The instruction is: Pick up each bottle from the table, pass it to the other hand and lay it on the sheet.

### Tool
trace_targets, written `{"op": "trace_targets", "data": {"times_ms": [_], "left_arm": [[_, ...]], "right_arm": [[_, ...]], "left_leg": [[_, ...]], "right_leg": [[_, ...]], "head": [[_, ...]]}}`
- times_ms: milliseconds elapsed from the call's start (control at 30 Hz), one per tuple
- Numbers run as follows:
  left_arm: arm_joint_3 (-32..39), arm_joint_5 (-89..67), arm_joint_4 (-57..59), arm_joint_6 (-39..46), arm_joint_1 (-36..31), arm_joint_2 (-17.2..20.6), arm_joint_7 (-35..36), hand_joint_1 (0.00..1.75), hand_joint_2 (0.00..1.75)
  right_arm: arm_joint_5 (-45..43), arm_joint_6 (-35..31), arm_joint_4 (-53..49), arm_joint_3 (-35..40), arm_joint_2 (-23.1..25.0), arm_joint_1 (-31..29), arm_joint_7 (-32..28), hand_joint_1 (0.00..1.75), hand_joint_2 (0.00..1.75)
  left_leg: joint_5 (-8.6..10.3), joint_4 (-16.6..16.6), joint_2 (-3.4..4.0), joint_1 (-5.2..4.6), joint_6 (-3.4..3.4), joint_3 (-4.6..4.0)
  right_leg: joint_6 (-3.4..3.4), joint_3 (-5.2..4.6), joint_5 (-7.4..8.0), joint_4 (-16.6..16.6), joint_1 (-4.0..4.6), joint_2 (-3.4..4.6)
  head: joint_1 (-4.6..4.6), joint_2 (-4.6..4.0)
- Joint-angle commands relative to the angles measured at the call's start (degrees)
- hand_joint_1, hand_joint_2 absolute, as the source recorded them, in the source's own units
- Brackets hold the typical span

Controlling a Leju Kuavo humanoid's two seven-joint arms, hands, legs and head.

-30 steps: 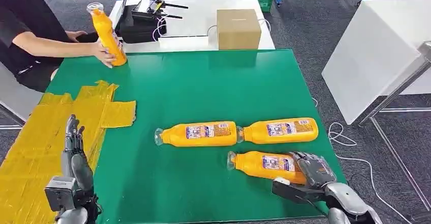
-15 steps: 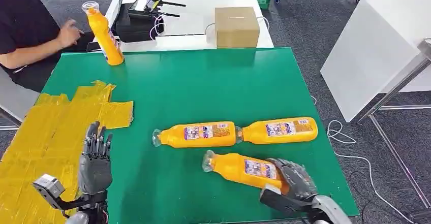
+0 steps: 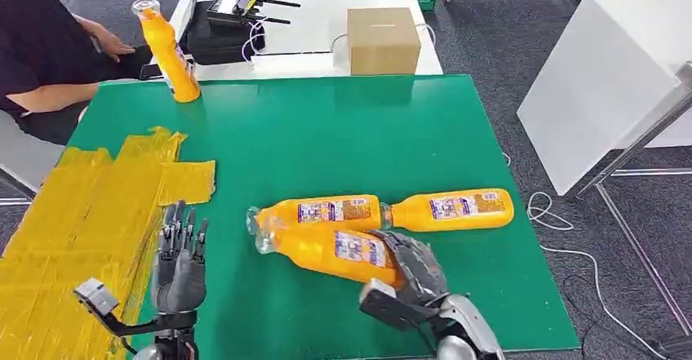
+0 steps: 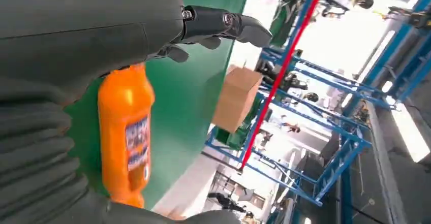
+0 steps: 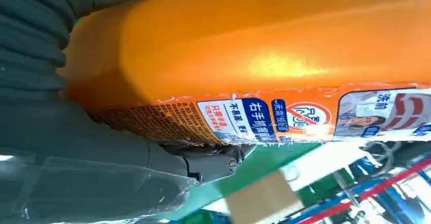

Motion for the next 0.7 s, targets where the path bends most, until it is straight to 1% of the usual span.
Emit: {"op": "trace_targets", "data": {"times_ms": [33,100,167,267,400,467,567,633,667,700], "left_arm": [[-13.75,-6.33,0.71,6.60,-1.60,-0.26,-0.38,0.00,1.75],[-15.26,-6.96,2.25,7.33,-2.20,-0.52,-0.13,0.00,1.75],[-16.25,-6.76,3.13,8.91,-2.62,-0.57,-0.46,0.00,1.75],[-15.86,-6.26,2.33,9.17,-2.37,-0.44,-0.64,0.00,1.75],[-15.80,-6.13,1.73,9.07,-2.10,-0.36,-0.60,0.00,1.75],[-15.77,-5.81,1.60,8.87,-1.99,-0.30,-0.61,0.00,1.75],[-13.88,-4.93,0.48,9.41,-1.39,-0.22,-0.92,0.00,1.75],[-11.26,-4.26,-0.32,9.52,-0.77,-0.10,-0.99,0.00,1.75],[-9.96,-3.63,-0.45,9.31,-0.61,0.00,-1.03,0.00,1.75],[-8.87,-3.33,-0.46,8.28,-0.55,-0.11,-0.88,0.00,1.75]], "right_arm": [[1.82,-5.64,22.41,4.88,10.50,-15.77,2.66,1.75,1.75],[2.59,-7.13,25.46,4.63,11.70,-17.74,3.35,1.75,1.75],[2.24,-7.98,28.67,4.73,13.14,-19.61,2.53,1.75,1.75],[1.96,-7.80,29.57,5.64,14.04,-20.10,2.27,1.75,1.75],[1.98,-7.52,29.98,6.28,14.56,-20.12,2.25,1.75,1.75],[2.47,-7.23,31.24,7.87,15.10,-20.13,2.20,1.75,1.75],[4.70,-7.41,30.67,11.89,15.81,-17.75,2.01,1.75,1.75],[6.43,-6.51,28.17,17.16,15.71,-14.66,1.76,1.75,1.75],[6.89,-5.97,27.42,19.43,15.75,-13.36,1.57,1.71,1.75],[7.29,-6.62,26.78,21.13,15.65,-12.48,2.77,1.71,1.75]], "left_leg": [[0.08,0.00,0.10,0.03,-0.02,-0.08],[0.09,-0.04,0.06,0.04,-0.01,-0.03],[0.10,-0.05,-0.01,0.04,-0.02,-0.02],[0.08,-0.05,0.06,0.00,-0.01,0.01],[0.08,-0.04,-0.08,0.02,-0.01,-0.03],[0.08,-0.02,-0.09,0.00,0.00,-0.05],[0.07,-0.04,-0.01,0.01,-0.01,-0.08],[0.06,-0.07,-0.03,0.03,-0.03,-0.06],[0.06,-0.10,-0.01,0.04,-0.04,-0.03],[0.05,-0.08,0.00,0.03,-0.03,-0.04]], "right_leg": [[0.01,-0.11,0.13,-0.04,0.03,0.10],[0.01,-0.04,0.11,-0.08,0.05,0.06],[0.03,-0.02,0.10,-0.09,0.04,0.01],[0.03,-0.04,0.05,-0.02,0.01,0.06],[0.04,-0.07,0.03,-0.03,0.03,-0.04],[0.05,-0.08,0.02,0.00,0.01,-0.06],[0.03,-0.09,0.04,-0.01,0.02,0.02],[0.02,-0.06,0.02,-0.04,0.03,0.01],[0.01,-0.04,0.03,-0.07,0.04,0.03],[0.00,-0.05,0.01,-0.03,0.02,0.04]], "head": [[0.02,0.00],[-0.02,0.00],[0.00,0.00],[-0.02,0.00],[-0.02,0.00],[-0.02,0.00],[0.00,0.00],[0.00,0.00],[-0.02,0.00],[0.00,0.00]]}}
